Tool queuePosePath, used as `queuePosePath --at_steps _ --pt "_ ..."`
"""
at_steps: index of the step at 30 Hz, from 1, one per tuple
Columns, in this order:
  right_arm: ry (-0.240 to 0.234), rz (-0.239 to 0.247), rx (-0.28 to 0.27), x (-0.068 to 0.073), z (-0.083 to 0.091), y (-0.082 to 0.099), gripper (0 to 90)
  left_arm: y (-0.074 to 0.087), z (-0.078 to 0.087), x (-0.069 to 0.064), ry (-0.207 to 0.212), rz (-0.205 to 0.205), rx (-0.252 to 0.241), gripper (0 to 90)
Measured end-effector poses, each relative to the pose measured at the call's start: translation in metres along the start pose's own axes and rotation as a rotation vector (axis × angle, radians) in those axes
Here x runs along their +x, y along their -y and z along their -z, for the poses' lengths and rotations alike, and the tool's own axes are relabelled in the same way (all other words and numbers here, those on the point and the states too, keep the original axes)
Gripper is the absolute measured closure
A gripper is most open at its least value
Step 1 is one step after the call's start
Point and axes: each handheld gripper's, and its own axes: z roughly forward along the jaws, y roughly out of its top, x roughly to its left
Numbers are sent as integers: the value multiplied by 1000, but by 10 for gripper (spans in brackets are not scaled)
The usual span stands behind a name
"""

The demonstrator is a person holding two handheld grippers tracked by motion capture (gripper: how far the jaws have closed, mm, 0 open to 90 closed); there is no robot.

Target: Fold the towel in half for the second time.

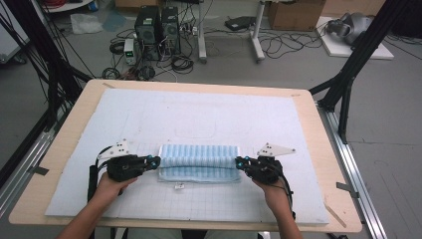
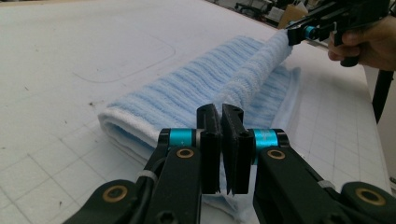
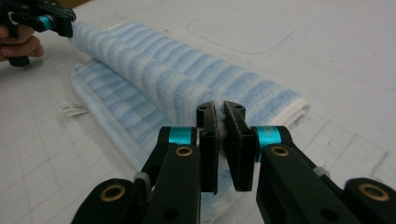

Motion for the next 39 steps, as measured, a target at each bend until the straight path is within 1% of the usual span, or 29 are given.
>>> queuePosePath --at_steps 2,4,7,9,10,11,12,13,15,16,17,18,19,21,22,23,24,25,26,29,31,32,35,36,37,38,39 --pt "-8 -3 7 3 3 2 842 1 1 -2 20 -12 10 855" --pt "-9 8 18 5 5 4 842 2 2 -3 37 -14 27 854" --pt "-16 13 36 6 8 8 842 5 2 -5 54 -28 57 854" --pt "-23 9 43 7 9 11 838 7 2 -7 65 -25 72 844" --pt "-26 15 51 7 10 11 831 7 2 -7 67 -17 69 822" --pt "-25 16 63 7 11 13 807 7 2 -6 65 3 65 748" --pt "-26 17 63 7 12 13 762 5 3 -5 51 23 53 656" --pt "-28 9 57 6 13 13 708 3 4 -4 39 32 41 589" --pt "-36 -20 15 4 18 11 669 -3 7 -5 6 32 2 555" --pt "-39 -26 -16 4 20 9 659 -5 7 -5 -1 33 -17 546" --pt "-43 -35 -32 4 22 6 658 -7 6 -6 -9 35 -28 543" --pt "-40 -28 -39 5 21 5 655 -9 5 -6 -18 28 -31 544" --pt "-39 -25 -32 6 18 4 654 -10 2 -6 -24 27 -27 544" --pt "-37 -21 -5 7 9 3 654 -10 -7 -6 -46 25 7 560" --pt "-23 -9 16 7 3 3 654 -10 -11 -6 -47 17 26 572" --pt "-20 0 31 7 -2 3 654 -10 -15 -7 -55 12 52 589" --pt "-23 -1 47 8 -6 2 654 -9 -19 -9 -49 7 84 608" --pt "-14 14 62 8 -10 2 649 -7 -22 -10 -49 1 114 624" --pt "-7 22 77 8 -14 2 645 -5 -24 -11 -59 -11 148 630" --pt "-2 46 129 9 -20 5 631 2 -28 -11 -65 -20 216 637" --pt "12 78 168 11 -22 8 621 2 -28 -12 -67 -32 229 640" --pt "15 102 188 11 -23 10 616 2 -28 -13 -69 -40 238 640" --pt "40 164 204 15 -21 10 594 3 -28 -15 -70 -47 242 639" --pt "46 174 203 15 -19 11 584 3 -27 -14 -67 -46 237 634" --pt "44 168 197 16 -16 10 557 3 -26 -13 -67 -35 221 614" --pt "45 165 181 14 -13 10 535 3 -24 -11 -69 -24 196 571" --pt "41 144 151 13 -9 9 518 2 -21 -8 -74 -12 170 518"
